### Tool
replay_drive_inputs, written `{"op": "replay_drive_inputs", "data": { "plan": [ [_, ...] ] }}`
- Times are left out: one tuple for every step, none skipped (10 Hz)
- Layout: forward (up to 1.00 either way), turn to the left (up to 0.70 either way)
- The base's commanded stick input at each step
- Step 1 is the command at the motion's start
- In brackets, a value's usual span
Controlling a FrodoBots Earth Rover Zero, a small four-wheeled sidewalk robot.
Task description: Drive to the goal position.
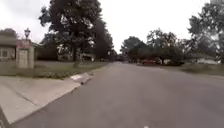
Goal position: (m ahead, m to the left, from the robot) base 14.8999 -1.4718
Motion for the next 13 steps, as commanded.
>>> {"op": "replay_drive_inputs", "data": {
  "plan": [
    [0.70,0.00],
    [0.70,0.00],
    [0.70,0.00],
    [0.70,0.00],
    [0.70,0.00],
    [0.70,0.00],
    [0.70,0.00],
    [0.70,0.00],
    [0.70,0.00],
    [0.70,0.00],
    [0.70,0.00],
    [0.70,-0.13],
    [0.70,-0.33]
  ]
}}
